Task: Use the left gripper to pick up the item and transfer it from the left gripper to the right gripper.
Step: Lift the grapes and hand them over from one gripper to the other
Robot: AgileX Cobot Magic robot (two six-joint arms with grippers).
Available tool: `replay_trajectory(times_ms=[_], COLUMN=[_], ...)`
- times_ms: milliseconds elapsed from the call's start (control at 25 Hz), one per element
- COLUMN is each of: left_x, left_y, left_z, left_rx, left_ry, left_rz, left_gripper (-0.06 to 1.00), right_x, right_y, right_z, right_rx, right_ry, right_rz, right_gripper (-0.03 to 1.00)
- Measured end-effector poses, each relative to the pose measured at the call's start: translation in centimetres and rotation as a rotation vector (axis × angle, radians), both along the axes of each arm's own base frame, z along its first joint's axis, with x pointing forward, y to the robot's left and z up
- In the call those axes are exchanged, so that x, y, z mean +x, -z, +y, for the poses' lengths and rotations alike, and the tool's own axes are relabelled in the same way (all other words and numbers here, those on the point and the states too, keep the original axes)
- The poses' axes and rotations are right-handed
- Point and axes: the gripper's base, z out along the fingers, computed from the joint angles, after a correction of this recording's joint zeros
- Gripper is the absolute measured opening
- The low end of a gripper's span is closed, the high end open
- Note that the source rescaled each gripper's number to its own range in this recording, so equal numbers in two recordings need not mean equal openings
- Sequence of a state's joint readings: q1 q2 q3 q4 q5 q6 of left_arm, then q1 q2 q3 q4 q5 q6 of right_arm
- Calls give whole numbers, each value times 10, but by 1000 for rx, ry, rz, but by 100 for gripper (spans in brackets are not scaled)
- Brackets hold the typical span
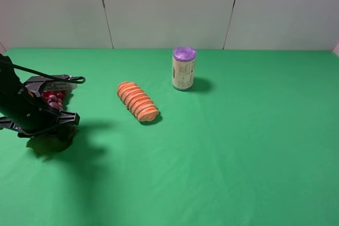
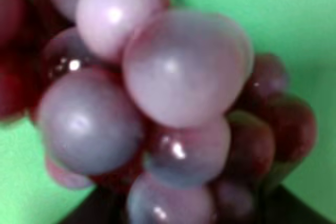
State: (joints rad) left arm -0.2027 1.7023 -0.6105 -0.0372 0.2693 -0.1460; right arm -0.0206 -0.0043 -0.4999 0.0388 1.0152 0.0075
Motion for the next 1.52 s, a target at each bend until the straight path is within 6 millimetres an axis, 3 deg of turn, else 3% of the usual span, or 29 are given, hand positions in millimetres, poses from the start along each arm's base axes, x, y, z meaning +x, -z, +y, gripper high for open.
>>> replay_trajectory(times_ms=[40, 760, 1160, 1520], left_x=[0, -3, -15, -38], left_y=[0, -3, -41, -81], left_z=[0, 0, 2, 6], left_rx=[0, 2, -15, -27], left_ry=[0, 1, 7, 18], left_rz=[0, 19, -25, -34], left_gripper=[2, 1, 1, 1], right_x=[0, 0, 0, 0], right_y=[0, 0, 0, 0], right_z=[0, 0, 0, 0], right_rx=[0, 0, 0, 0], right_ry=[0, 0, 0, 0], right_rz=[0, 0, -1, -1], right_gripper=[100, 100, 100, 100])
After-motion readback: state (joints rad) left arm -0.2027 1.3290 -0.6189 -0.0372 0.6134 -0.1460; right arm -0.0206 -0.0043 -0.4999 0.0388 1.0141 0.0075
